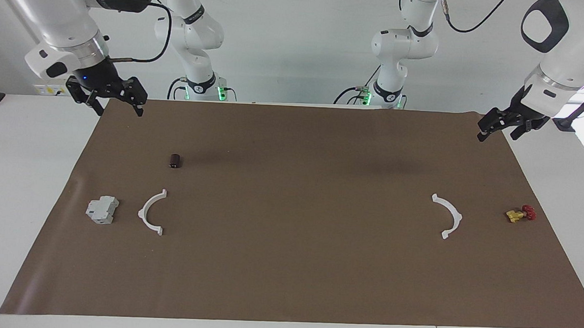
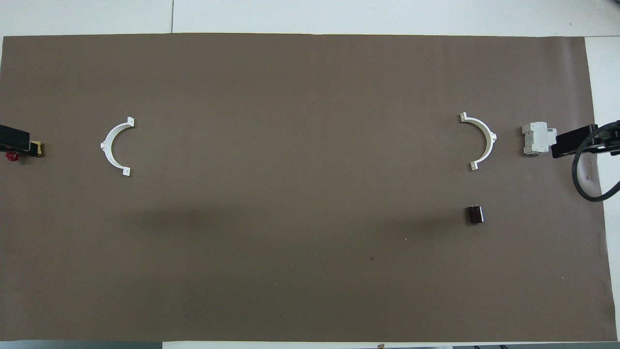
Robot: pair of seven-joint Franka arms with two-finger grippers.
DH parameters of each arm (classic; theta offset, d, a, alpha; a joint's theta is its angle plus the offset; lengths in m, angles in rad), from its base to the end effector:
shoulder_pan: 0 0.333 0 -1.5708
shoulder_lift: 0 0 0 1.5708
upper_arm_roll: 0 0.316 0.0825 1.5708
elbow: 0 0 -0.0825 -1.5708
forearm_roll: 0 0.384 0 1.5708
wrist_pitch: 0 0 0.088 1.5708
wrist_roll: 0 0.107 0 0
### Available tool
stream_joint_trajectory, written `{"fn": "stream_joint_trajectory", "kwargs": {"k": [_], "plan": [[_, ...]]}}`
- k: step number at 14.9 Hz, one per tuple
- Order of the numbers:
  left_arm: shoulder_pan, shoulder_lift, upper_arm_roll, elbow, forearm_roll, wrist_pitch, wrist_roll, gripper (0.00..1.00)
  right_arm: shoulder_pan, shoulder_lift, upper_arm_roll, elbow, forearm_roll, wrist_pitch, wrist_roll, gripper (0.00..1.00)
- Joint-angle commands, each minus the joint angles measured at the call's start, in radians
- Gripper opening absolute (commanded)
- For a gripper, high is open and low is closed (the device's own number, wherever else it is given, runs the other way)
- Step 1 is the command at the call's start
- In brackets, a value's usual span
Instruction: Assemble drain pipe with both arms
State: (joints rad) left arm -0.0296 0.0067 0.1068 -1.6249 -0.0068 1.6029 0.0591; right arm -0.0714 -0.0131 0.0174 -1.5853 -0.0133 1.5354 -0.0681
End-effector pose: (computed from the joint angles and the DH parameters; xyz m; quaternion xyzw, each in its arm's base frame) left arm 0.5562 0.0421 0.5980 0.9999 0.0092 -0.0141 0.0040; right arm 0.5456 -0.0309 0.6219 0.9998 0.0069 -0.0188 0.0056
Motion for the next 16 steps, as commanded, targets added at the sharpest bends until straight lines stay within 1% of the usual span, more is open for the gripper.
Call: {"fn": "stream_joint_trajectory", "kwargs": {"k": [1,5,7,8,9,10,11,12,15,16], "plan": [[0.004,-0.030,-0.001,-0.030,-0.002,0.006,0.007,1.00,-0.007,0.001,0.004,0.007,0.003,-0.006,-0.022,1.00],[0.000,-0.030,-0.001,-0.032,-0.002,0.008,0.004,1.00,-0.004,-0.007,0.004,-0.007,0.003,-0.011,-0.013,1.00],[-0.001,-0.033,-0.001,-0.044,-0.002,0.012,0.004,1.00,-0.008,-0.024,0.004,-0.044,0.003,0.002,-0.034,1.00],[-0.003,-0.040,-0.001,-0.050,-0.002,0.012,0.005,1.00,-0.008,-0.024,0.006,-0.051,0.004,0.035,-0.062,1.00],[-0.003,-0.042,-0.001,-0.061,-0.002,0.018,0.005,1.00,-0.005,-0.022,0.004,-0.070,0.004,0.122,-0.076,1.00],[-0.004,-0.043,-0.001,-0.063,-0.002,0.022,0.005,1.00,-0.007,-0.021,0.006,-0.109,0.004,0.170,-0.078,1.00],[-0.006,-0.043,-0.001,-0.063,-0.002,0.022,0.005,1.00,-0.002,0.001,0.006,-0.119,0.004,0.201,-0.076,1.00],[-0.006,-0.043,-0.001,-0.063,-0.002,0.022,0.005,1.00,-0.004,0.048,0.006,-0.117,0.003,0.237,-0.078,1.00],[-0.006,-0.043,-0.001,-0.063,-0.004,0.022,0.005,1.00,-0.016,0.223,0.007,-0.117,0.004,0.432,-0.117,1.00],[-0.006,-0.042,-0.001,-0.063,-0.004,0.022,0.005,1.00,-0.002,0.257,0.007,-0.125,0.004,0.492,-0.119,1.00]]}}
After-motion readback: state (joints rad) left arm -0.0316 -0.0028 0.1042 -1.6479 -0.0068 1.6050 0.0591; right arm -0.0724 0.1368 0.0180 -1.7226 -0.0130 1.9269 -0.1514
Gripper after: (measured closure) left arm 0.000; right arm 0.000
